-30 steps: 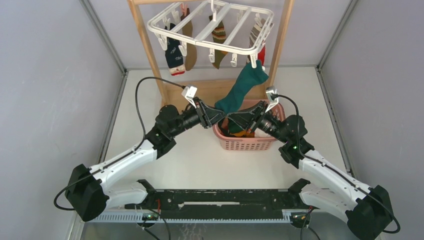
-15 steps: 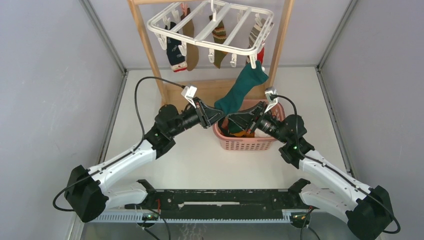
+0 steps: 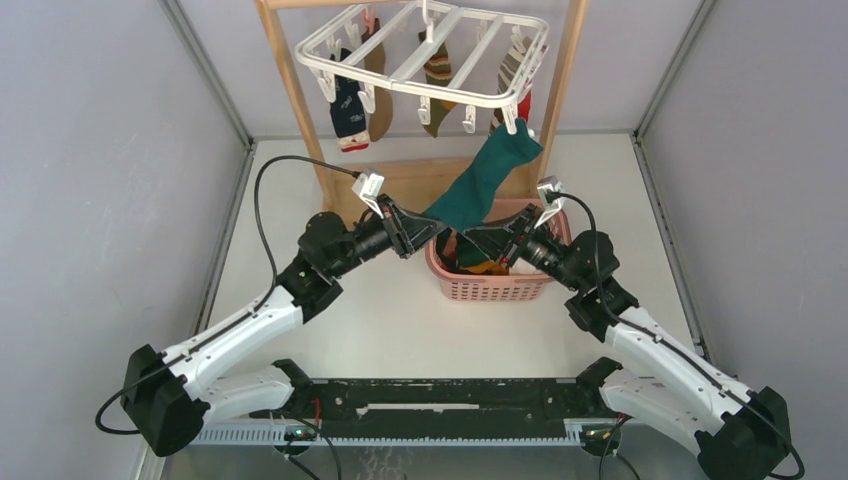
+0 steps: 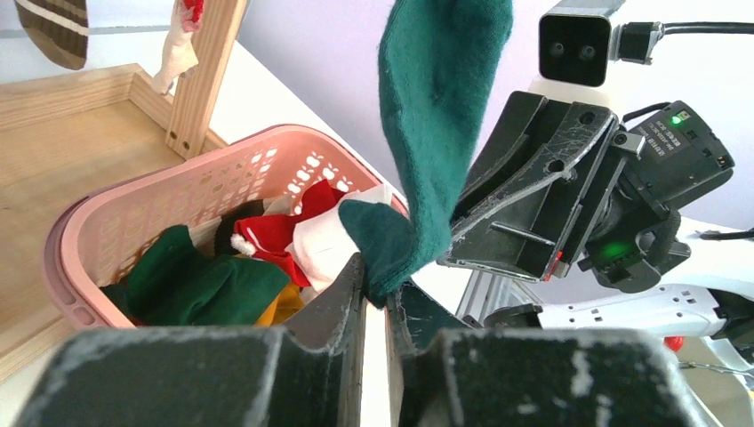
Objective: Remove the socks clipped to the hanger
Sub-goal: Remove the sock from the hanger.
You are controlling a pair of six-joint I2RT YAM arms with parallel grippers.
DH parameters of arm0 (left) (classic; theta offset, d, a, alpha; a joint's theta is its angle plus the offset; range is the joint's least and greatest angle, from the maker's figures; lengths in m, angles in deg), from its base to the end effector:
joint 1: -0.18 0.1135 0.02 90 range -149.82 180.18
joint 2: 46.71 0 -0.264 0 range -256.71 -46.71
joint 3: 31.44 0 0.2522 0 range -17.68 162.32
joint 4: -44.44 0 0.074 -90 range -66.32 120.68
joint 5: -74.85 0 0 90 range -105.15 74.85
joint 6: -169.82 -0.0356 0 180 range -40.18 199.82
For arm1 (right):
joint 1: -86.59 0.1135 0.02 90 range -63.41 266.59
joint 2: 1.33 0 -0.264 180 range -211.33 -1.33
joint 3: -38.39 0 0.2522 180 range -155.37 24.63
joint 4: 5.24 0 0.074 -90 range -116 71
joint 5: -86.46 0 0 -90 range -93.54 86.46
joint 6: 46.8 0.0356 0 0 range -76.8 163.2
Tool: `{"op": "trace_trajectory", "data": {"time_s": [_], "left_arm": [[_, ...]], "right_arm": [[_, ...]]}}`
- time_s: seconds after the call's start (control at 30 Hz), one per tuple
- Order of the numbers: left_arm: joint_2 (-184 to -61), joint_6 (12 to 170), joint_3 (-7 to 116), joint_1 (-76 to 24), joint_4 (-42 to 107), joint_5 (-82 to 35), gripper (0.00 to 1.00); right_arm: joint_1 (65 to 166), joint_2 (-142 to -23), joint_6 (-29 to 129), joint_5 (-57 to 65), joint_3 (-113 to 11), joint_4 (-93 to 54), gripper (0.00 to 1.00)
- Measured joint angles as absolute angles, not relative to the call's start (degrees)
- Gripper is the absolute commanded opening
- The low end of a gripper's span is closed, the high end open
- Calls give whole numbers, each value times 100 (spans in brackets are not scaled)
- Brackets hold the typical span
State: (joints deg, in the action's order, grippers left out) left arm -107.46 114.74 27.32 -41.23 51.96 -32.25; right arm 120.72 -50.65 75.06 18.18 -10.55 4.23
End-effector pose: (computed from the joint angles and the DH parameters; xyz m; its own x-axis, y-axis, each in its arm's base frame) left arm 0.1810 -0.1736 0.3455 -0.4283 -0.3518 -0.8324 0.7397 0.3926 -0.5465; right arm 0.1630 0.1264 0.3290 -0.3237 0.3730 -0.8695 -0.7687 0.4322 0.4716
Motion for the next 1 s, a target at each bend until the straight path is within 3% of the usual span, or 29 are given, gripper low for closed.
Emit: {"op": "trace_trajectory", "data": {"time_s": [0.53, 0.6, 0.77, 1.0], "left_arm": [[-10860, 11387, 2791, -4068, 4805, -3033, 16], [-10919, 11387, 2834, -4040, 4763, -3035, 16], [-10971, 11387, 2946, -3937, 4625, -3059, 16], [-10971, 11391, 3121, -3775, 4590, -3206, 16]], "right_arm": [[11715, -4482, 7239, 1536, -1053, -244, 55], [11611, -4375, 7176, 1519, -1055, -373, 63], [11305, -4167, 6951, 1494, -1210, -882, 99], [10704, -4029, 6568, 1497, -1715, -1169, 100]]}}
